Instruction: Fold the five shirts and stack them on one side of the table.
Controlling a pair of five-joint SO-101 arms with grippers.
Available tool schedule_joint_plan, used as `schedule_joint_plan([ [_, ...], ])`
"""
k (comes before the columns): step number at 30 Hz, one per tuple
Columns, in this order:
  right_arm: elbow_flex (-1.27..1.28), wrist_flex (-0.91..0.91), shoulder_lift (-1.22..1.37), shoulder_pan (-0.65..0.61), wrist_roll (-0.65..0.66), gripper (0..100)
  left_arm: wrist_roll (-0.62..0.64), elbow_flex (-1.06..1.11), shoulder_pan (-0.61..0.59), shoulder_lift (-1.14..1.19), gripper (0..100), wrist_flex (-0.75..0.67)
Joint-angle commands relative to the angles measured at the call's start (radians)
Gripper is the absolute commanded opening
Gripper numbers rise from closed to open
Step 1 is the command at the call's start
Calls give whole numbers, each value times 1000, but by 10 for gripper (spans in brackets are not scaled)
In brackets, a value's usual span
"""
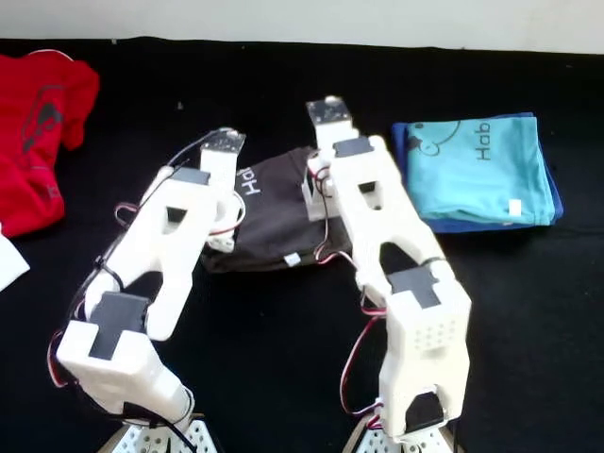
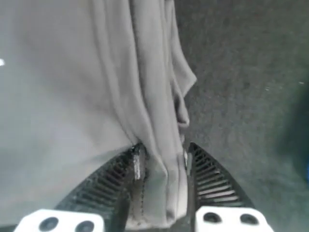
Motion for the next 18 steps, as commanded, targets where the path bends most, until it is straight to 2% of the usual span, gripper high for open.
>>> schedule_joint_plan([
  [1,-47,-79,45,47,-2,149,11,68,15,-41,10,-29],
  [8,-48,-88,64,111,2,149,12,50,13,-93,10,58],
  [15,-177,73,-85,105,35,149,6,27,12,-401,10,201],
  [18,-275,93,-133,105,35,149,5,105,-41,-507,10,210],
])
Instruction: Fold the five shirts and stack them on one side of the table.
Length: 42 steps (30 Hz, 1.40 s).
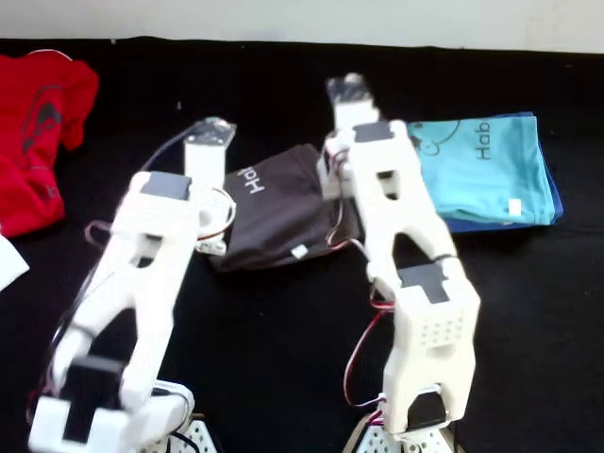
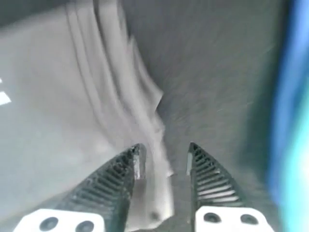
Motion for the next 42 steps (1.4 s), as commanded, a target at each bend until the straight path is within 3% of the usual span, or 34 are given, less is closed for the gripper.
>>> schedule_joint_plan([
  [1,-142,22,-97,16,14,149,0,77,-68,-139,10,6],
  [8,-280,22,33,-56,14,156,-2,392,-340,-127,11,-296],
  [12,-363,74,183,-93,-57,313,-2,449,-452,-58,12,-368],
  [15,-450,142,272,-114,-146,404,-2,446,-478,12,10,-399],
  [21,-624,269,409,-194,-227,403,3,426,-473,39,10,-400],
  [30,-690,302,585,-199,-222,402,2,426,-473,39,10,-402],
  [33,-690,328,602,-197,-221,296,3,426,-473,39,10,-402],
  [36,-691,355,602,-193,-219,21,5,426,-473,39,10,-402],
  [42,-711,441,599,-148,-124,8,5,426,-473,39,10,-404],
])
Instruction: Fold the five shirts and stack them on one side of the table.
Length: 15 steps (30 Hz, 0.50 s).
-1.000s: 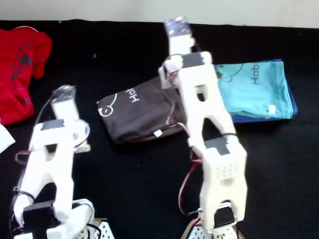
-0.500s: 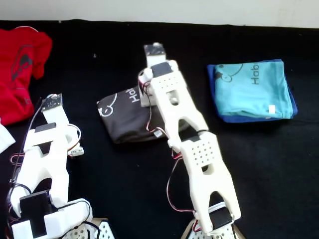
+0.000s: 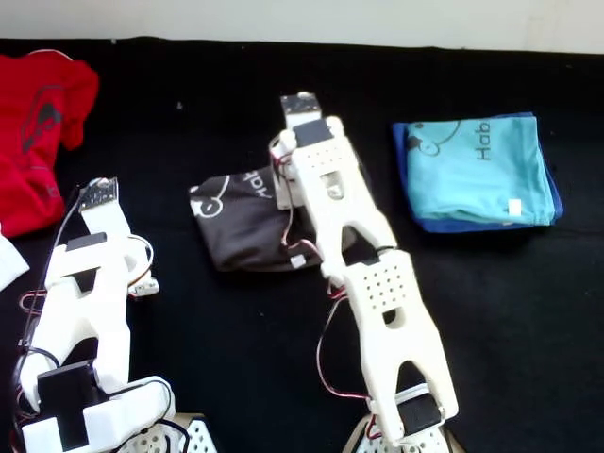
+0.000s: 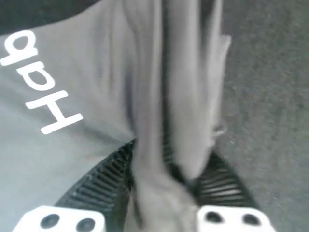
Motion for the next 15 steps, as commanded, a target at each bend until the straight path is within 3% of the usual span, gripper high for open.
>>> schedule_joint_plan([
  [1,-51,87,8,31,49,6,2,-12,-8,5,10,-17],
  [7,-176,148,-79,139,95,5,2,-12,-8,7,10,-17],
  [11,16,147,-309,162,98,5,2,-12,-7,7,10,-17],
  [15,274,143,-588,216,189,5,2,-12,-7,7,10,-20],
])
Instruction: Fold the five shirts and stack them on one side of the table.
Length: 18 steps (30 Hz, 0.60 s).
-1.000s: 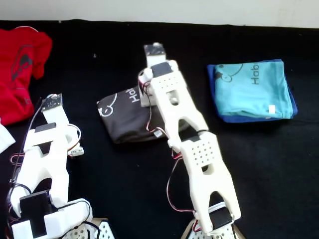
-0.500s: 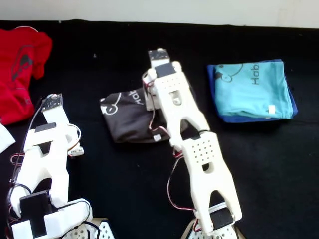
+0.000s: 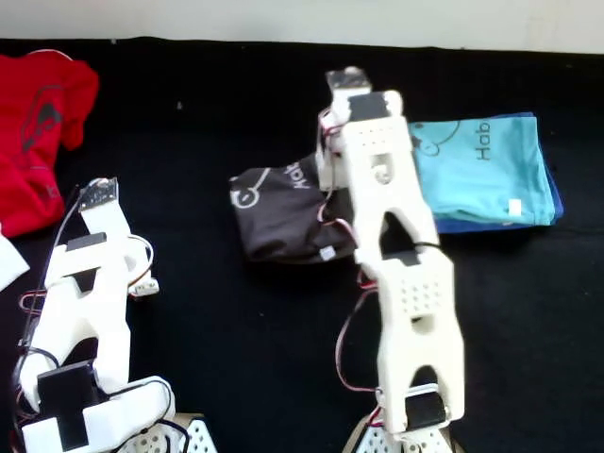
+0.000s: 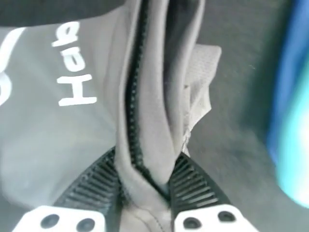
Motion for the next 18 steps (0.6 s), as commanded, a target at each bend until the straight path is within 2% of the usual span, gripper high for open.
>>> schedule_joint_plan([
  [1,197,7,-309,84,91,5,2,-10,-7,7,10,-29],
  [6,251,-8,-392,277,304,5,2,2,-7,5,10,-51],
  [10,257,-79,-332,404,405,5,2,2,-1,5,10,-51],
  [14,255,-151,-189,449,433,5,-2,4,16,5,10,-51],
  [18,249,-148,-58,440,433,5,-2,4,16,5,10,-51],
])
